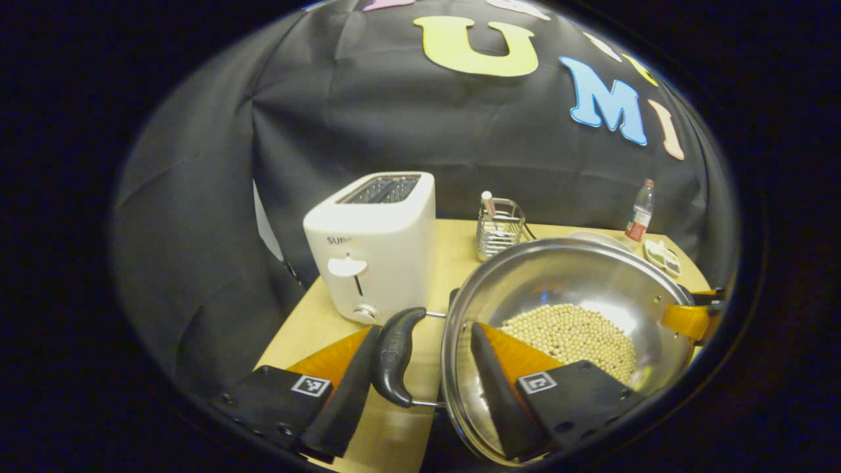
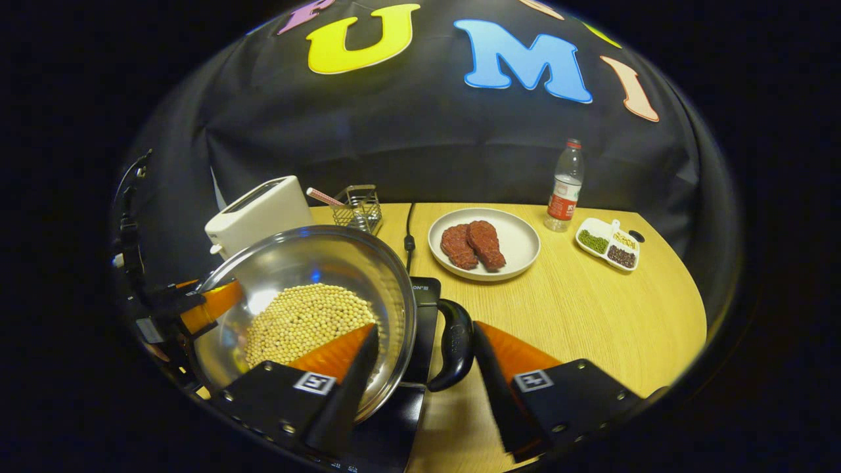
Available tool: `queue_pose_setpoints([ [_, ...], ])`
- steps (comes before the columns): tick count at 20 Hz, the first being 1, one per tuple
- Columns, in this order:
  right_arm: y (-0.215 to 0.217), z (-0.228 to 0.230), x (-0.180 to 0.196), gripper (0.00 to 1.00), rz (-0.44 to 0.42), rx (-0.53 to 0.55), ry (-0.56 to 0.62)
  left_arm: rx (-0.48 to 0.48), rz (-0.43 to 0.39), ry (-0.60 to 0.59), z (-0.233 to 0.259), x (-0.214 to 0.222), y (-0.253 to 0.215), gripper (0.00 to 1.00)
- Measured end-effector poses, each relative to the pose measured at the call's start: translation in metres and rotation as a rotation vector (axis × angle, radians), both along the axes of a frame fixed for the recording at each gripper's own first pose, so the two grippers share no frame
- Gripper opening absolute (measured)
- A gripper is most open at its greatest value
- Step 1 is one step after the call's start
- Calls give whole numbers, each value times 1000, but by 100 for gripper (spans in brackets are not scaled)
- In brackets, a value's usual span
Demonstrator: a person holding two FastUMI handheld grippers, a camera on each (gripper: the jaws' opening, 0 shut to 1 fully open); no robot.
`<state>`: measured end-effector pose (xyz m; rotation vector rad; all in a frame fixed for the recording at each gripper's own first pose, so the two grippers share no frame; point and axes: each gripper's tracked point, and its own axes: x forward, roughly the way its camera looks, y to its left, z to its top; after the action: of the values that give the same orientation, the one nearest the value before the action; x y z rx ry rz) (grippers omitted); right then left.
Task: First push the handle of the pot to place it horizontally, then grasp the pot with both hands and set it on the induction cooktop.
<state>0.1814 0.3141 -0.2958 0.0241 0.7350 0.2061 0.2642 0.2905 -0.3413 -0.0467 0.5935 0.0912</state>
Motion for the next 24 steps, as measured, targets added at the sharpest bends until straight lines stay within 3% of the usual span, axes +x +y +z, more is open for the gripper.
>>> queue_pose_setpoints([
  [1, -3, 10, -1, 98, 6, 10, -36, 11, 13, -42, 17, -1, -3, 100],
  [6, -51, 65, -10, 96, 7, 4, -186, 43, 33, -193, 90, -16, -27, 100],
  [10, -109, 109, -28, 97, -9, -12, -294, 56, 18, -281, 145, -43, -74, 100],
  [20, -226, 190, -119, 96, -25, 2, -477, 52, -28, -422, 239, -158, -222, 99],
  [21, -235, 195, -130, 96, -26, 9, -485, 54, -30, -432, 246, -170, -232, 94],
  [24, -268, 219, -160, 96, -39, 14, -546, 73, -48, -484, 277, -207, -268, 94],
])
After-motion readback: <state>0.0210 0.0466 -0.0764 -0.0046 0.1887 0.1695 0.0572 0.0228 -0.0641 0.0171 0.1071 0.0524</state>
